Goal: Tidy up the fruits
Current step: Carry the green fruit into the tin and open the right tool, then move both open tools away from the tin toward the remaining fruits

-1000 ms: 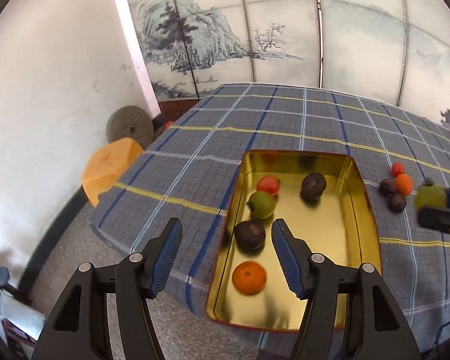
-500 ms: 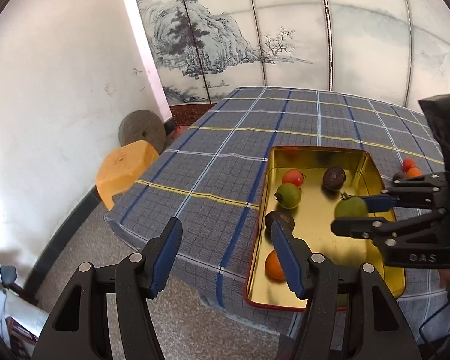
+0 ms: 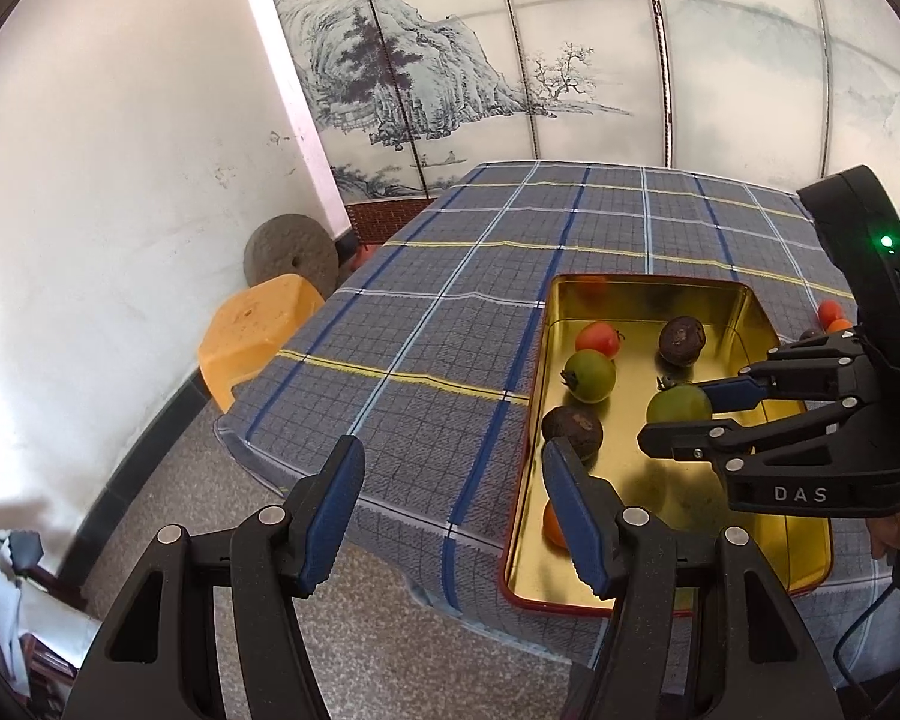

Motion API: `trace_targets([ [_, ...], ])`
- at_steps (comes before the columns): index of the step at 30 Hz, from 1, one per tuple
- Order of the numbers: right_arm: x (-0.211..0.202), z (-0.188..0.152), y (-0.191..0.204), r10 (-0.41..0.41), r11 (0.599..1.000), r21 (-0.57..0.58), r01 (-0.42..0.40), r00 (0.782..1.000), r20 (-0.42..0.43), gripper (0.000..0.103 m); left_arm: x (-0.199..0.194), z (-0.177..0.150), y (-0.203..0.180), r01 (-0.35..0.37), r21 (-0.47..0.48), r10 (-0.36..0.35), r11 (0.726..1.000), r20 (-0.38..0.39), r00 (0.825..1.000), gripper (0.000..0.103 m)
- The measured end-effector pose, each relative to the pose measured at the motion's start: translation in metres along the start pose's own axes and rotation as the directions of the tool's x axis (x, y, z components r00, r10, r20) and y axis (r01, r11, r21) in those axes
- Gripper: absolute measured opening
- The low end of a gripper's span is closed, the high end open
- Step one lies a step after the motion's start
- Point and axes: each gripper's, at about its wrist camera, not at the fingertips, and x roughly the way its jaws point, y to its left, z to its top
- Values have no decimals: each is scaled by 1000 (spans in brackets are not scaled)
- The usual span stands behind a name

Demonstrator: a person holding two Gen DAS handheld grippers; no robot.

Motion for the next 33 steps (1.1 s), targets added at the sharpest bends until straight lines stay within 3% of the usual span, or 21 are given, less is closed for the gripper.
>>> trace_targets([
  [10,-4,13,-5,-10,999,31,9,999,53,36,-1,-2,-7,-12,35,12,999,-1,1000,63],
  [14,-22,13,-7,-4,998,58,-3,993,122,45,-4,-2,-10,-18,44,18,999,5,1000,63],
  [18,-52,3,-10,-11,997,75,-5,977,211,68,-2,-1,-12,-19,55,19,998,-11,1000,63],
  [19,-58,-1,-11,-17,997,76,0,975,222,70,-1,0,-13,-20,59,21,998,-17,1000,63],
  [23,-85,-27,-23,-110,992,82,92,964,242,78,-3,1,-17,-18,72,19,997,-14,1000,63],
  [27,-113,-67,-62,-191,972,183,148,952,240,83,-7,4,-28,-5,106,5,994,1,1000,63],
  [29,-126,-92,-88,-251,949,247,195,943,220,83,-9,5,-36,19,126,-19,992,-1,1000,63],
  [33,-151,-142,-134,-403,877,343,335,903,149,83,-13,10,-59,42,181,-43,982,1,999,64],
])
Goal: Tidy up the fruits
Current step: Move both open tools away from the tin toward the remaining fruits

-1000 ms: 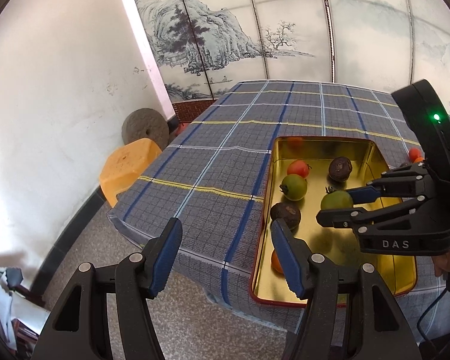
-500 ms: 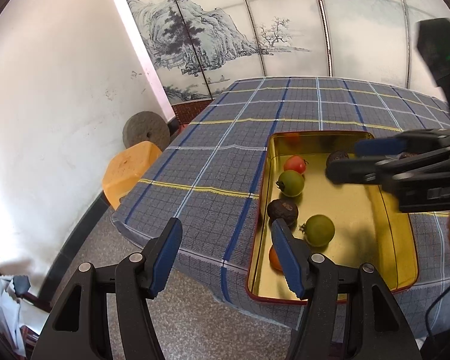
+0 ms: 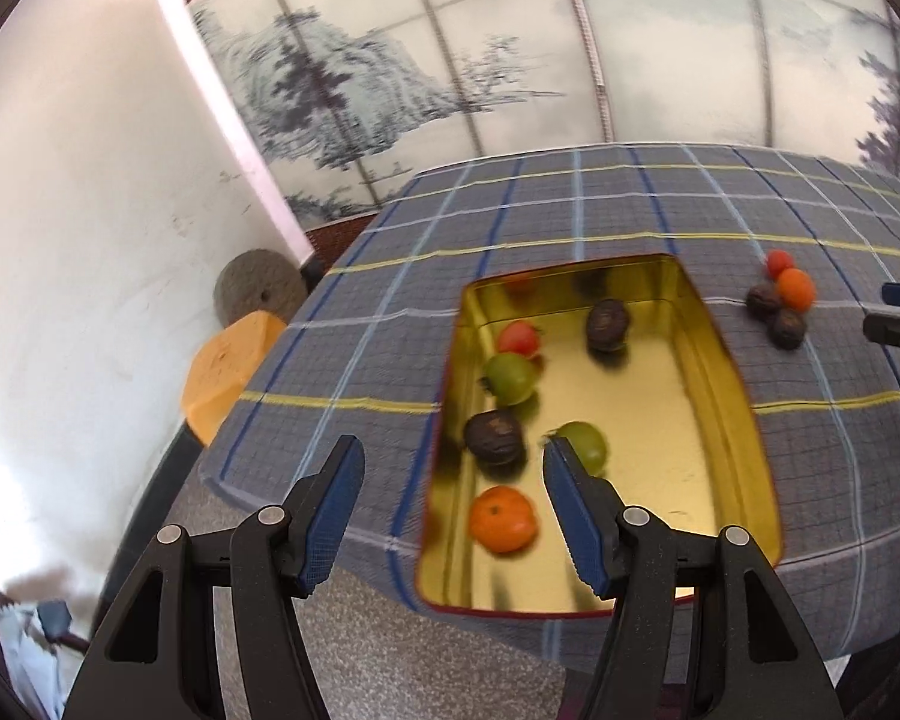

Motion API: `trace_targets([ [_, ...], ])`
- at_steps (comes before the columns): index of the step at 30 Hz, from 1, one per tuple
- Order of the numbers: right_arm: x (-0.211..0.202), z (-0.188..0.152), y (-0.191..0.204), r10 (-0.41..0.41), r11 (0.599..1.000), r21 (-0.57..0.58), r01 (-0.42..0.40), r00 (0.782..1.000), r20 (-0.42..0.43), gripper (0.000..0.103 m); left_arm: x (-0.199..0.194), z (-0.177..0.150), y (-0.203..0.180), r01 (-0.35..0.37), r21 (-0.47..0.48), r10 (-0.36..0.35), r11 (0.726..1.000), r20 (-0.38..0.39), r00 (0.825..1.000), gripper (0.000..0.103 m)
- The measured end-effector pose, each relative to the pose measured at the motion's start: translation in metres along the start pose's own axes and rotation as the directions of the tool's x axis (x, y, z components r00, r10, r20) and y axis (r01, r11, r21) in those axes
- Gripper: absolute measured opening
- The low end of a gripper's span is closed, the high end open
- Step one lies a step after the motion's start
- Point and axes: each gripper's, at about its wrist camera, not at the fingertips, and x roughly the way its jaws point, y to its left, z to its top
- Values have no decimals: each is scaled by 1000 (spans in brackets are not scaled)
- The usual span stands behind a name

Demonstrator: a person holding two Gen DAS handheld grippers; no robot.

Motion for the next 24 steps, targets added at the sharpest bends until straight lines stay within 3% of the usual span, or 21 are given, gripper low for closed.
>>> trace_targets([
  [3,-9,-21,-42,-116,993,22,116,993,-20,84,-2,10,-18,35,36,-35,999,0,999,64],
  [10,-29,-49,-104,-162,977,134,164,987,-25,91,-6,29,-67,71,131,-72,989,0,997,65],
  [16,-39,-53,-127,-118,971,210,113,993,12,96,-4,45,-108,99,202,-99,974,-13,995,66],
  [24,-46,-55,-127,-73,974,219,59,996,55,99,9,64,-161,139,270,-128,953,-56,990,68],
])
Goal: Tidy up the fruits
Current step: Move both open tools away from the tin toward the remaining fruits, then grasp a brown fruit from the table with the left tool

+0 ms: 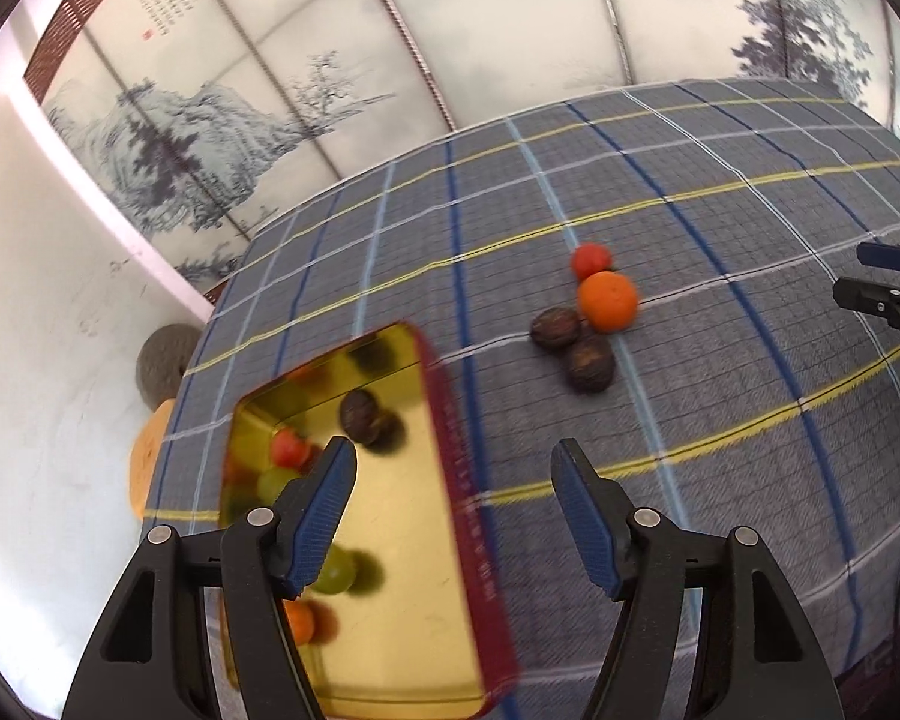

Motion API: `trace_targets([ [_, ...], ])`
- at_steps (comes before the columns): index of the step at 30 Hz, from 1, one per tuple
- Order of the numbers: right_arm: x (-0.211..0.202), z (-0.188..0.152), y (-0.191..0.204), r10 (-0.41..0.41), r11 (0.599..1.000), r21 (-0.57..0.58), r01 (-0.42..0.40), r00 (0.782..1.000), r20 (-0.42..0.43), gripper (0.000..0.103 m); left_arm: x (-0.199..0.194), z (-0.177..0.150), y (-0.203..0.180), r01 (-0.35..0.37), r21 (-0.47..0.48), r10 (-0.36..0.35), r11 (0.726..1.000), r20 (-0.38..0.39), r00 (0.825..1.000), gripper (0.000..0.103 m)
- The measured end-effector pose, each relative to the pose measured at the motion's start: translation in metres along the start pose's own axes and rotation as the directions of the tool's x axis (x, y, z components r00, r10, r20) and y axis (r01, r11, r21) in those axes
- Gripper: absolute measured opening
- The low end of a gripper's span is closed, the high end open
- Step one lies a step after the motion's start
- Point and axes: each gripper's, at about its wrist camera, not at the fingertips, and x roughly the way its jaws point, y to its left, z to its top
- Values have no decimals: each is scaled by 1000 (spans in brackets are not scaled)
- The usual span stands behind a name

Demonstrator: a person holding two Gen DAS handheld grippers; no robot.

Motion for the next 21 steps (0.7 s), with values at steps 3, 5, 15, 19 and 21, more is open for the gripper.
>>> trace_targets([
  [3,-5,-1,-4,24,1000,18,-25,1000,19,99,9,9,-11,18,13,-17,1000,-17,1000,68],
  [5,-7,-1,-7,35,999,27,-35,999,28,100,15,14,-16,28,14,-28,1000,-30,999,69],
  [15,-11,-1,-8,81,996,39,-82,996,49,101,66,43,-26,169,-13,-169,986,-119,978,69],
  [19,-12,0,-11,98,994,50,-101,994,54,101,88,48,-35,193,9,-190,981,-152,970,69],
  [21,-12,0,-11,104,993,49,-106,993,55,101,95,49,-39,198,10,-194,980,-160,968,69],
])
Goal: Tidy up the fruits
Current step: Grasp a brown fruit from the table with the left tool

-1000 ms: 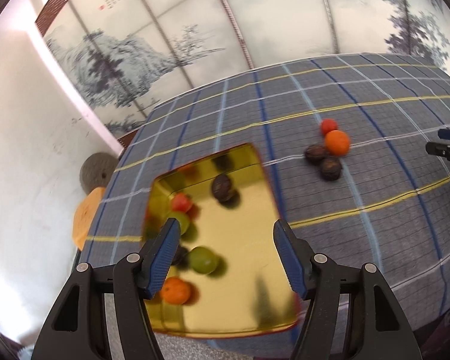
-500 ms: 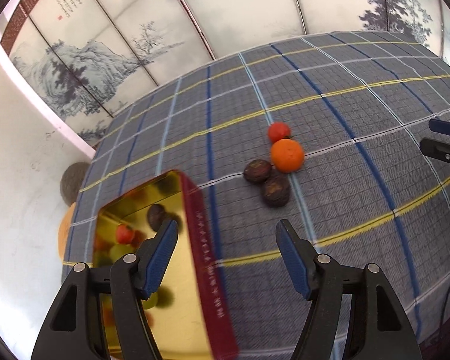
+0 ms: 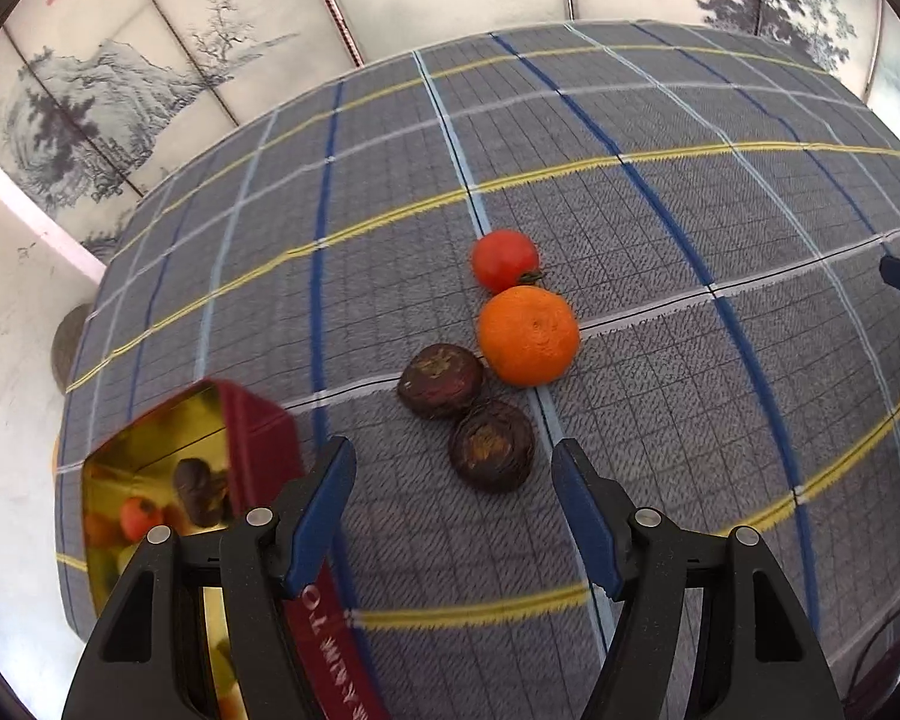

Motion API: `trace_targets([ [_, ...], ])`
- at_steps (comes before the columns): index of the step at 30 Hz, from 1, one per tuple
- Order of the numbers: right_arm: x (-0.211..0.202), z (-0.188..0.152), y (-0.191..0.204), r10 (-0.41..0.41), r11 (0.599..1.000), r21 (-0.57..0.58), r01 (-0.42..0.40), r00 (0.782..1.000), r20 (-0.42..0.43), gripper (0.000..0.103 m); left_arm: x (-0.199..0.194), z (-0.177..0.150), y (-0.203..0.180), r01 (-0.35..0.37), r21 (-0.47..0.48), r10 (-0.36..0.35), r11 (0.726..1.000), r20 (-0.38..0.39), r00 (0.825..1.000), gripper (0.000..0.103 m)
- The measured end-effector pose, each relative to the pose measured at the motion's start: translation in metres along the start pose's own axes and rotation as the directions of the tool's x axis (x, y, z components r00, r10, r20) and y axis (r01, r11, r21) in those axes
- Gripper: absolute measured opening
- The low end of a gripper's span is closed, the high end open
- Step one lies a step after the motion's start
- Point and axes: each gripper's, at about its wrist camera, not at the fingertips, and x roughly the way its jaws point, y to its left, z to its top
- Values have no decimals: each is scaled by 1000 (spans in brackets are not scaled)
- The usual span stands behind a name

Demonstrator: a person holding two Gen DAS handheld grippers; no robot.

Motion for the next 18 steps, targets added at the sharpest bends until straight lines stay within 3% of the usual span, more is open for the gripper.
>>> trace_targets([
  [4,2,0,1,11,1000,-3,-11,1000,-10,101,15,3,5,61,-59,-63,996,-27,998,66],
  [6,3,0,1,14,1000,-3,-14,1000,-14,101,20,1,10,122,-115,-124,986,-16,992,55],
  [7,4,0,1,14,1000,-2,-14,1000,-18,101,20,1,12,146,-132,-149,980,-13,989,39],
  [8,4,0,1,15,1000,-1,-15,1000,-20,101,20,1,14,175,-150,-178,973,-7,984,34],
  [18,15,1,3,-36,999,-13,35,997,-63,101,-53,-25,6,79,-160,-60,984,119,991,34],
])
